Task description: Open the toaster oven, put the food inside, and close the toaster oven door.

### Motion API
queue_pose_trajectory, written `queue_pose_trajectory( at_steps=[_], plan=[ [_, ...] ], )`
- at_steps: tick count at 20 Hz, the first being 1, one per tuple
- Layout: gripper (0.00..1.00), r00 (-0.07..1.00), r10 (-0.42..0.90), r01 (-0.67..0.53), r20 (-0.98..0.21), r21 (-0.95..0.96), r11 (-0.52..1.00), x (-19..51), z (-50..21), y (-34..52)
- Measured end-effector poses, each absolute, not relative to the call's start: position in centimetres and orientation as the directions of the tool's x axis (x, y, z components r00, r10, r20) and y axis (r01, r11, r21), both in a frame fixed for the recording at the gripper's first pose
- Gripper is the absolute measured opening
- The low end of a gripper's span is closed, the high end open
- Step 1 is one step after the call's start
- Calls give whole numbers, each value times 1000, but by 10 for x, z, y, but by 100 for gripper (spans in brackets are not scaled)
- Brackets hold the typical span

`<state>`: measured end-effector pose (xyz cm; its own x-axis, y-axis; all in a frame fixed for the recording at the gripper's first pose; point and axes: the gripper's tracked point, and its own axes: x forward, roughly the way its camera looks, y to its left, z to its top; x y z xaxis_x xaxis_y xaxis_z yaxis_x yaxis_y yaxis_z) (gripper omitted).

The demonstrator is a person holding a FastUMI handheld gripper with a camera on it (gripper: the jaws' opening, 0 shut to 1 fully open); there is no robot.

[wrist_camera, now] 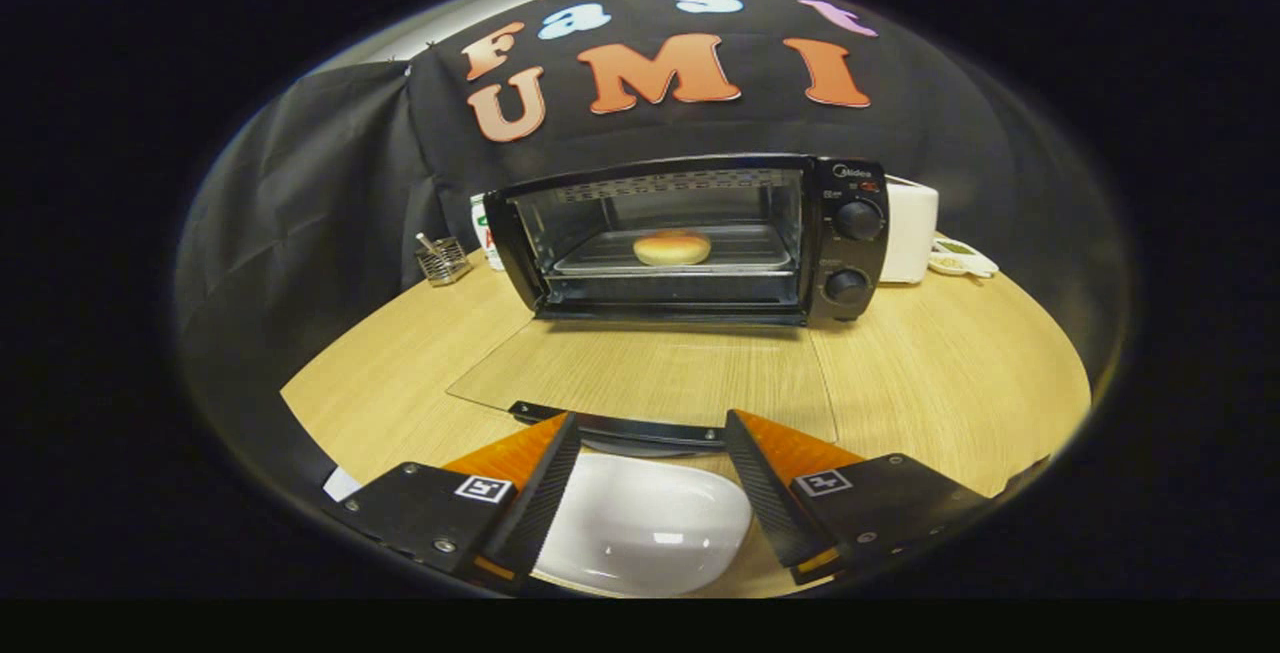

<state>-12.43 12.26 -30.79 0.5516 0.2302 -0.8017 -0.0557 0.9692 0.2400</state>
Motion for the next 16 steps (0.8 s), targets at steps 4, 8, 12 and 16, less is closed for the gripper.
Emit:
queue_pose_trajectory(
  at_steps=[4, 8, 12, 16],
  plan=[
    [87, 519, 240, -54, -820, 249, 967, -140, -310, 130],
    [87, 480, 216, -30, -850, 231, 973, -148, -328, 129],
    [87, 484, 213, -9, -849, 239, 971, -137, -321, 133],
    [87, 478, 211, -7, -853, 236, 972, -136, -317, 132]
  ],
)
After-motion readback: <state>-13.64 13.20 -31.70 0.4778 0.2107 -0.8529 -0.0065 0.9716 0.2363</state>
